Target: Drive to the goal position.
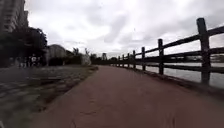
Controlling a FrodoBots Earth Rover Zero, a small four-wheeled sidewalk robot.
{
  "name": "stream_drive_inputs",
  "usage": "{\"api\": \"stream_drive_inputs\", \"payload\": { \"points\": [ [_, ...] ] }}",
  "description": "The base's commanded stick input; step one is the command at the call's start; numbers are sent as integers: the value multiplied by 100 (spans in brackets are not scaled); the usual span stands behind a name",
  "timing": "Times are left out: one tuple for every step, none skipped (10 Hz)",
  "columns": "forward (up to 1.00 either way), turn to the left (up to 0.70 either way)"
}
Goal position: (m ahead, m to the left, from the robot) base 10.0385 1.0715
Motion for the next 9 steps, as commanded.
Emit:
{"api": "stream_drive_inputs", "payload": {
  "points": [
    [100,0],
    [100,0],
    [100,0],
    [100,0],
    [100,0],
    [100,0],
    [100,0],
    [100,0],
    [100,0]
  ]
}}
